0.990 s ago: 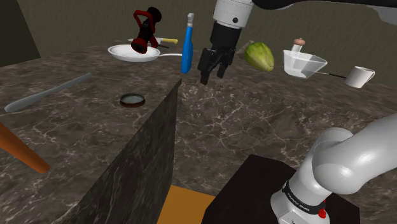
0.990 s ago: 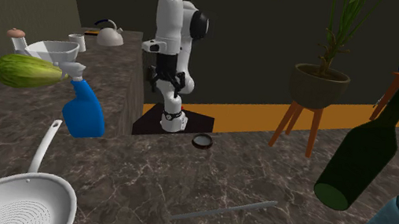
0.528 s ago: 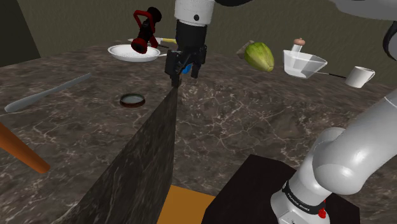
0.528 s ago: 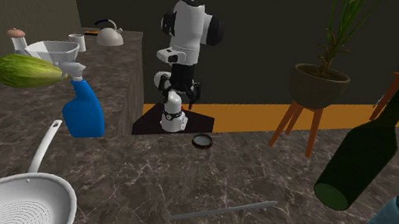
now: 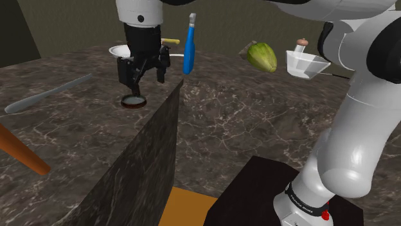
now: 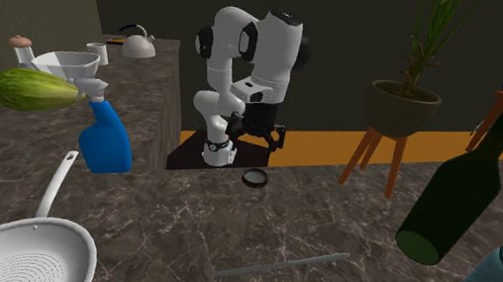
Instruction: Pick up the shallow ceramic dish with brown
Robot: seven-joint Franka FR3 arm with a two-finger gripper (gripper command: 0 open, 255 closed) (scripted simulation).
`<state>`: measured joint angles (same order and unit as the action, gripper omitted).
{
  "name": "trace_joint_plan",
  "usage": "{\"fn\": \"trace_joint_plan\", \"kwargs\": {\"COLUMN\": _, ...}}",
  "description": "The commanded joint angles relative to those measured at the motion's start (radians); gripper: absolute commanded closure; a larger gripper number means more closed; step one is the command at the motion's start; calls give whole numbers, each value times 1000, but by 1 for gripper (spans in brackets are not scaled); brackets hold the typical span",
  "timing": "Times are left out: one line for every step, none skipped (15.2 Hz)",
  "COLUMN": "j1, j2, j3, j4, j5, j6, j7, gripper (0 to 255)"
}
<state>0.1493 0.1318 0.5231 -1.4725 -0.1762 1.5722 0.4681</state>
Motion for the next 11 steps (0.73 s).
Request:
{"fn": "trace_joint_plan", "kwargs": {"j1": 44, "j2": 102, "j3": 18, "j4": 111, "j5": -61, "j6": -43, "j7": 29, "gripper": 0}}
{"fn": "trace_joint_plan", "kwargs": {"j1": 57, "j2": 125, "j3": 19, "j4": 139, "j5": -74, "j6": -55, "j7": 34, "gripper": 0}}
{"fn": "trace_joint_plan", "kwargs": {"j1": 55, "j2": 121, "j3": 17, "j4": 119, "j5": -71, "j6": -39, "j7": 35, "gripper": 0}}
{"fn": "trace_joint_plan", "kwargs": {"j1": 52, "j2": 116, "j3": 17, "j4": 99, "j5": -68, "j6": -24, "j7": 36, "gripper": 0}}
{"fn": "trace_joint_plan", "kwargs": {"j1": 50, "j2": 112, "j3": 16, "j4": 81, "j5": -66, "j6": -8, "j7": 36, "gripper": 0}}
{"fn": "trace_joint_plan", "kwargs": {"j1": 47, "j2": 109, "j3": 16, "j4": 63, "j5": -64, "j6": 7, "j7": 37, "gripper": 0}}
{"fn": "trace_joint_plan", "kwargs": {"j1": 44, "j2": 105, "j3": 15, "j4": 45, "j5": -63, "j6": 21, "j7": 38, "gripper": 0}}
{"fn": "trace_joint_plan", "kwargs": {"j1": 42, "j2": 102, "j3": 15, "j4": 28, "j5": -62, "j6": 36, "j7": 39, "gripper": 0}}
{"fn": "trace_joint_plan", "kwargs": {"j1": 40, "j2": 100, "j3": 15, "j4": 11, "j5": -60, "j6": 50, "j7": 40, "gripper": 0}}
{"fn": "trace_joint_plan", "kwargs": {"j1": 39, "j2": 99, "j3": 14, "j4": 1, "j5": -60, "j6": 59, "j7": 41, "gripper": 0}}
{"fn": "trace_joint_plan", "kwargs": {"j1": 39, "j2": 98, "j3": 14, "j4": 1, "j5": -60, "j6": 59, "j7": 41, "gripper": 0}}
